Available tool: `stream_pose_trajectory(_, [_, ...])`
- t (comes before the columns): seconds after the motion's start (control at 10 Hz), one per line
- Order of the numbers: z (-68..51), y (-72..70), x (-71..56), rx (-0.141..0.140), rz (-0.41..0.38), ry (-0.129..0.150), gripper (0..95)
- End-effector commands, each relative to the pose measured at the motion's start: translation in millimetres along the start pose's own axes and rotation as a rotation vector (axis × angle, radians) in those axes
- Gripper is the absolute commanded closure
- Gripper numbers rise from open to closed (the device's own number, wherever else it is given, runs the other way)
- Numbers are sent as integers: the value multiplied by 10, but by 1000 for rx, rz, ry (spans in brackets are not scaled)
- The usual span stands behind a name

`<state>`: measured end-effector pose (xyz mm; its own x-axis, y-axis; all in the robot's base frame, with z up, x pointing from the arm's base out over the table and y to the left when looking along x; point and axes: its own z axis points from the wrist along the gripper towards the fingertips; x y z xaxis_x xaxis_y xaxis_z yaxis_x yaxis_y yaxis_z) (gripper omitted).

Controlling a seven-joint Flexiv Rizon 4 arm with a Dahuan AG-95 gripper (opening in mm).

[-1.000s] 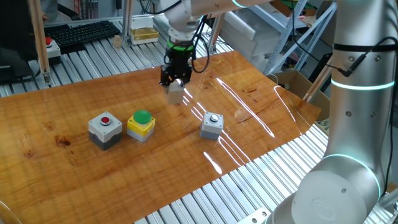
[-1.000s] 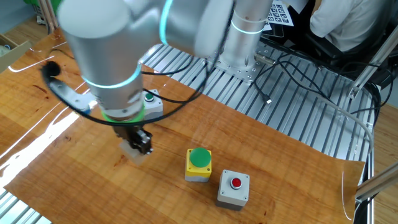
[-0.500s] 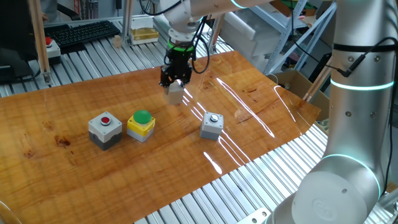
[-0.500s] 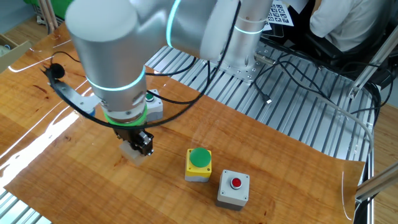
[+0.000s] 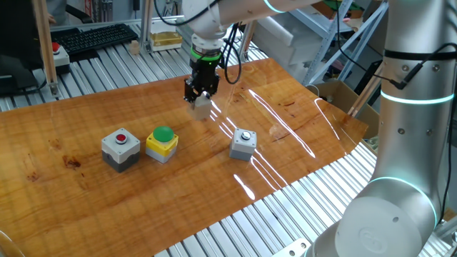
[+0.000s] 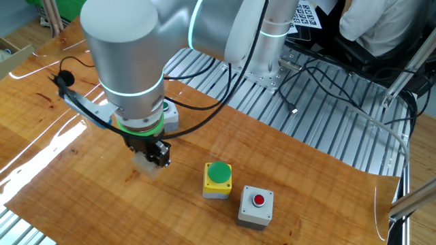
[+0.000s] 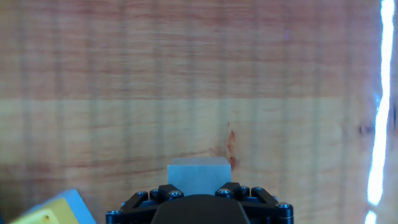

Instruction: Pick up the small block on the left and move it to the right

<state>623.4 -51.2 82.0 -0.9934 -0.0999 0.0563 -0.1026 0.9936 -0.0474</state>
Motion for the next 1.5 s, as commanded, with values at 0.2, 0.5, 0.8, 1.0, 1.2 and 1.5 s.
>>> stream_pose_trajectory(0.2, [-11,-4,27,22,-113,-13,950])
stream_pose_trajectory(0.5, [-11,-4,27,-1,-79,-13,950])
stream_pose_trajectory(0.8, [-28,194,-10,4,45,-18,950])
stream_pose_trajectory(1.0, [8,552,-79,3,115,-22,950])
stream_pose_trajectory(1.2, [23,851,-133,-3,165,-20,950])
stream_pose_trajectory(1.5, [25,1196,-142,-10,225,-24,950])
